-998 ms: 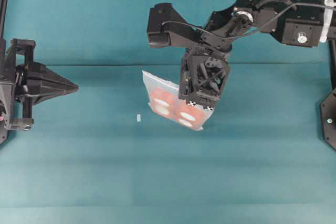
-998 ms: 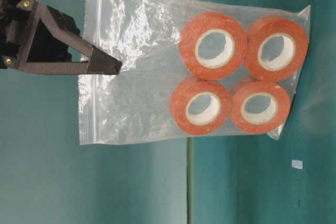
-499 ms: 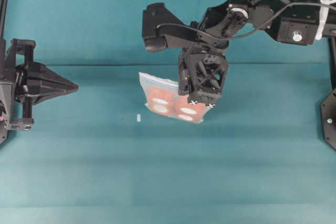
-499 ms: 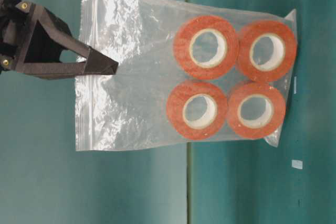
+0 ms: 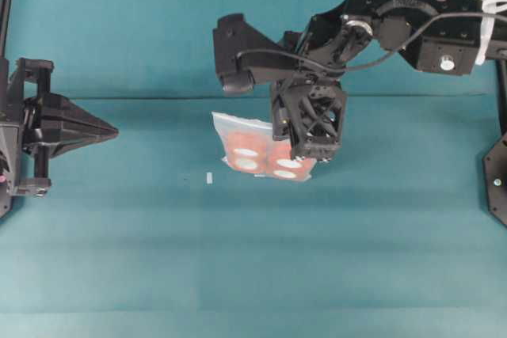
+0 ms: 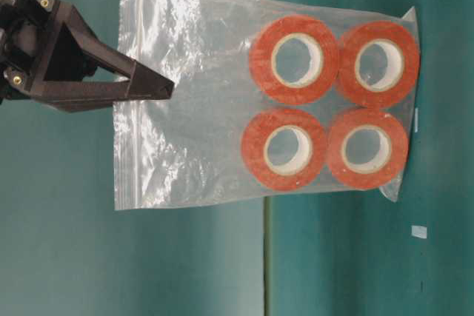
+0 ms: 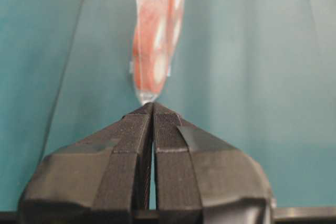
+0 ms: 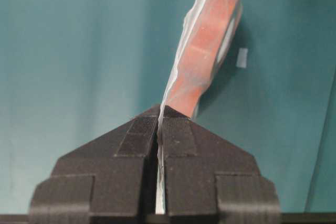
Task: Hand over the clear zip bag and make it stand upright.
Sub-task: 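Carry the hanging bag leftward toward the center with the right gripper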
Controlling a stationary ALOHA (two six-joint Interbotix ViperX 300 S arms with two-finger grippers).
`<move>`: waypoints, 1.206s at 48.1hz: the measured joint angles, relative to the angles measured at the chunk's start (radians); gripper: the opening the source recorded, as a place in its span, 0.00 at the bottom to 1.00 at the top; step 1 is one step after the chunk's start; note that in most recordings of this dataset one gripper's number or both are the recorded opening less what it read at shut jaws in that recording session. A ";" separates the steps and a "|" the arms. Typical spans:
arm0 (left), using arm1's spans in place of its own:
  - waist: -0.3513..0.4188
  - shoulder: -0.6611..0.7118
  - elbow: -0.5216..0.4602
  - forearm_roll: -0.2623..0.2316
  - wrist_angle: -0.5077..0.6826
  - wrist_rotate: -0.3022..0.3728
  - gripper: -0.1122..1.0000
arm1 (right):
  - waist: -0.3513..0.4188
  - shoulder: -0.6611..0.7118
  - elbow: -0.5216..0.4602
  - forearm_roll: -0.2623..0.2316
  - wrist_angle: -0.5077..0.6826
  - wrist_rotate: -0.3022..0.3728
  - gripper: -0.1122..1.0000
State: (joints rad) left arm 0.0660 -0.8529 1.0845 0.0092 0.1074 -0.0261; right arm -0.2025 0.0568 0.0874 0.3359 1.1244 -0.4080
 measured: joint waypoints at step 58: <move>0.000 0.051 -0.002 0.000 -0.035 -0.005 0.09 | 0.029 0.020 -0.043 -0.041 0.015 -0.114 0.10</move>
State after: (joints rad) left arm 0.0660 -0.8023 1.0830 0.0092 0.0721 -0.0307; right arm -0.1733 0.0767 0.0445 0.2945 1.1397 -0.5216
